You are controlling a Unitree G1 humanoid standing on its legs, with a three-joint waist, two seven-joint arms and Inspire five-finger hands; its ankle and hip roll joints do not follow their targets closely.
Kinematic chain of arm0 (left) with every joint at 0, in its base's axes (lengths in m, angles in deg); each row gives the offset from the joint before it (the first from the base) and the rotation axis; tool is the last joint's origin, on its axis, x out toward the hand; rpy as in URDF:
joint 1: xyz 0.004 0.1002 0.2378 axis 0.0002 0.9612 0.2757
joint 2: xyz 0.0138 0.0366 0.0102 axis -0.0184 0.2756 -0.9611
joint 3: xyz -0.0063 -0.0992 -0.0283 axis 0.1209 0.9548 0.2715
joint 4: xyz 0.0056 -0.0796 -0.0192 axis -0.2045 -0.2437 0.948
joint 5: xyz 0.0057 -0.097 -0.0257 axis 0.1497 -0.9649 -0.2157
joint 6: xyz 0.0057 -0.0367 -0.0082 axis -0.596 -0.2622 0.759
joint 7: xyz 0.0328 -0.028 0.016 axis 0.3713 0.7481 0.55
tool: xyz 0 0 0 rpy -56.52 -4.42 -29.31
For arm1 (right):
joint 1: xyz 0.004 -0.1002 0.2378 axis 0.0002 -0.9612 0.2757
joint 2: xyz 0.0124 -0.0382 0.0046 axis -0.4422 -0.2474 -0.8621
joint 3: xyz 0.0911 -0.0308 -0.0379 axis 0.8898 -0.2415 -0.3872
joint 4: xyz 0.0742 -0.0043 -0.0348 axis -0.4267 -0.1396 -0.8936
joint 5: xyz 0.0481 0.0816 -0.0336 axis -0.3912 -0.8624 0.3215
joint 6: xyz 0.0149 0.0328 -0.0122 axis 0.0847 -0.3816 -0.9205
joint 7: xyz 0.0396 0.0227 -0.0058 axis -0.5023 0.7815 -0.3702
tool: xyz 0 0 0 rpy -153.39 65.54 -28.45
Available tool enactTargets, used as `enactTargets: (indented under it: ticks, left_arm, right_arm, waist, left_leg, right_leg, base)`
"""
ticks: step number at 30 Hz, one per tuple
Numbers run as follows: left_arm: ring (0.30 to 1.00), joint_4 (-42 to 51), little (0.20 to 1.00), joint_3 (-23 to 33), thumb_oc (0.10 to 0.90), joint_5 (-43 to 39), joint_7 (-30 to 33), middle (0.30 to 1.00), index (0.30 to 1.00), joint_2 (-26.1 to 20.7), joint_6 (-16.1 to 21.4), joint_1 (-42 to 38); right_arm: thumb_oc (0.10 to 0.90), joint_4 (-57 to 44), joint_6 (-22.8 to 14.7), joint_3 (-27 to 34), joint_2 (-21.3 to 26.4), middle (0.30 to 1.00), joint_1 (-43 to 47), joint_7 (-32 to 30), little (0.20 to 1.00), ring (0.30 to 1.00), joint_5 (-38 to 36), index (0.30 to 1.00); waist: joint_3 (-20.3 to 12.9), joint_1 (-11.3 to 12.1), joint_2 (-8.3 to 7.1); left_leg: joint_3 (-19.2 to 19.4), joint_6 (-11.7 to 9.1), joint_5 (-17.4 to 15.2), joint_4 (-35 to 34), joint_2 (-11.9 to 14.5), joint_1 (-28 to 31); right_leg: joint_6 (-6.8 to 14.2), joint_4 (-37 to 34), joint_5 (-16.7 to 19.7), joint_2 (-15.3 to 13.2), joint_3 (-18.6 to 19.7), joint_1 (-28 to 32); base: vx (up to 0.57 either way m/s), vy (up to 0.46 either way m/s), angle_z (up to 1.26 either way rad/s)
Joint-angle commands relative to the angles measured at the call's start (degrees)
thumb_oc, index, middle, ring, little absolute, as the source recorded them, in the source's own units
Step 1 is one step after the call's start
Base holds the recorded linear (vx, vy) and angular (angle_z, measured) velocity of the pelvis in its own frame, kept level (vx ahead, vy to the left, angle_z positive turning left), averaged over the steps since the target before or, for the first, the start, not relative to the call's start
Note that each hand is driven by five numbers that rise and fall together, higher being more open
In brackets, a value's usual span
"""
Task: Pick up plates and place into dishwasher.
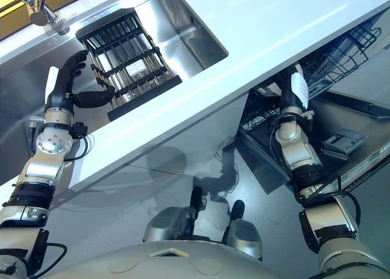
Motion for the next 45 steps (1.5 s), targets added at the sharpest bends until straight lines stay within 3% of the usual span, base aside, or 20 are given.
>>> enactTargets:
  ticks: [1, 7, 12, 22, 25, 29, 32, 34, 38, 43, 45]
  left_arm:
    - [0.9, 2.63, 0.9, -1.46, 0.8, 1.59, 0.38, 0.9, 0.9, -0.44, 2.74, 0.51]
    - [0.9, 2.94, 0.9, -0.15, 0.8, 2.28, 0.18, 0.9, 0.9, -0.23, 2.84, 1.46]
    - [0.9, 3.9, 0.9, 1.95, 0.8, 3.56, 0.73, 0.9, 0.9, 0.5, 3.34, 3.95]
    - [0.9, 4.31, 0.9, 5.09, 0.8, 4.5, 0.92, 0.9, 0.9, 1.82, 4.19, 7.63]
    - [0.9, 3.74, 0.9, 5.54, 0.8, 4.37, 1.26, 0.9, 0.9, 2.1, 5.39, 8.54]
    - [0.9, 3.5, 0.9, 6.84, 0.8, 2.13, 1.04, 0.9, 0.9, 2.28, 6.96, 9.47]
    - [0.9, 4.13, 0.9, 8.52, 0.8, -5.64, -2.33, 0.9, 0.9, 2.89, 8.79, 10.47]
    - [0.9, 4.69, 0.9, 9.31, 0.8, -13.36, -7.25, 0.9, 0.9, 4.03, 10.04, 10.7]
    - [0.9, 5.3, 0.9, 9.22, 0.8, -19.85, -11.68, 0.9, 0.9, 5.94, 9.95, 10.25]
    - [0.9, 2.05, 0.9, 7.9, 0.8, -21.75, -9.43, 0.9, 0.9, 4.0, 11.37, 6.56]
    - [0.9, 1.26, 0.9, 7.71, 0.8, -21.84, -5.57, 0.9, 0.9, 3.42, 14.15, 4.97]
  right_arm:
    - [0.8, -7.46, -5.65, 3.19, 3.93, 0.9, -1.06, 0.28, 0.9, 0.9, 2.23, 0.9]
    - [0.8, -12.14, -8.78, 5.94, 3.7, 0.9, -5.6, 4.99, 0.9, 0.9, -1.67, 0.9]
    - [0.8, -18.03, -14.86, 10.89, 2.58, 0.9, -12.0, 5.78, 0.9, 0.9, -3.81, 0.9]
    - [0.8, -22.88, -21.07, 17.32, 0.79, 0.9, -18.96, 7.11, 0.9, 0.9, -6.89, 0.9]
    - [0.8, -23.14, -22.27, 18.34, -0.65, 0.9, -20.6, 4.65, 0.9, 0.9, -8.76, 0.9]
    - [0.8, -19.83, -21.02, 21.46, -2.2, 0.9, -22.82, 2.11, 0.9, 0.9, -14.02, 0.9]
    - [0.8, -16.3, -20.68, 24.81, -2.62, 0.9, -24.08, -0.24, 0.9, 0.9, -19.9, 0.9]
    - [0.8, -13.63, -22.2, 26.91, -3.0, 0.9, -24.4, -5.6, 0.9, 0.9, -22.31, 0.9]
    - [0.8, -7.93, -22.87, 30.99, -2.53, 0.9, -23.56, -11.89, 0.9, 0.9, -25.84, 0.9]
    - [0.8, -0.37, -25.48, 33.66, 2.46, 0.9, -19.67, -18.7, 0.9, 0.9, -28.88, 0.9]
    - [0.8, 1.59, -25.51, 33.61, 3.65, 0.9, -17.76, -20.31, 0.9, 0.9, -30.52, 0.9]
  waist:
    - [-5.86, -0.67, -0.73]
    - [-6.48, -1.82, -1.05]
    - [-7.03, -3.1, -1.14]
    - [-8.33, -5.56, -1.03]
    - [-8.69, -6.18, -0.92]
    - [-9.03, -7.15, -0.81]
    - [-9.06, -7.74, -0.73]
    - [-8.97, -8.04, -0.53]
    - [-8.23, -8.51, 0.26]
    - [-5.54, -9.23, 1.92]
    - [-3.93, -9.38, 2.77]
  left_leg:
    - [1.62, 2.62, -9.64, 5.68, -3.72, 0.51]
    - [2.78, 2.59, -9.68, 4.75, -3.48, 1.36]
    - [3.84, 2.78, -10.02, 4.21, -3.27, 1.91]
    - [6.19, 2.44, -10.31, 3.21, -2.68, 2.74]
    - [6.73, 2.35, -10.28, 2.81, -2.53, 3.06]
    - [7.54, 2.27, -10.36, 2.11, -2.28, 3.64]
    - [8.05, 2.17, -10.32, 1.64, -1.99, 3.98]
    - [8.34, 2.1, -10.17, 1.15, -1.79, 4.25]
    - [8.58, 2.07, -10.11, 0.79, -1.52, 4.49]
    - [8.47, 1.98, -10.26, 2.72, -1.34, 2.17]
    - [8.22, 1.94, -10.11, 3.48, -1.46, 0.77]
  right_leg:
    - [1.55, 11.41, -7.67, 1.49, 2.22, -5.17]
    - [2.07, 10.88, -7.5, 1.35, 2.25, -4.85]
    - [2.53, 10.13, -7.32, 1.44, 2.65, -4.83]
    - [2.86, 8.03, -6.96, 1.81, 3.34, -4.36]
    - [2.83, 7.67, -6.98, 2.0, 3.56, -4.23]
    - [2.89, 7.27, -7.02, 2.22, 3.9, -4.08]
    - [2.92, 7.16, -7.09, 2.31, 4.24, -4.04]
    - [2.96, 7.29, -7.18, 2.37, 4.5, -4.05]
    - [3.1, 8.61, -7.69, 2.23, 5.05, -4.65]
    - [2.92, 13.26, -8.98, 1.72, 6.0, -8.5]
    - [2.63, 15.04, -9.46, 1.64, 6.36, -10.35]
  base:
    - [0.0, 0.0, 0.0]
    - [0.0, 0.001, -0.02]
    - [-0.02, -0.012, -0.11]
    - [-0.02, -0.015, -0.11]
    - [-0.02, -0.026, -0.12]
    - [-0.01, -0.013, -0.05]
    - [0.01, -0.019, -0.05]
    - [0.03, -0.033, -0.15]
    - [0.04, -0.031, -0.1]
    - [-0.03, -0.023, -0.09]
    - [-0.09, -0.023, -0.17]
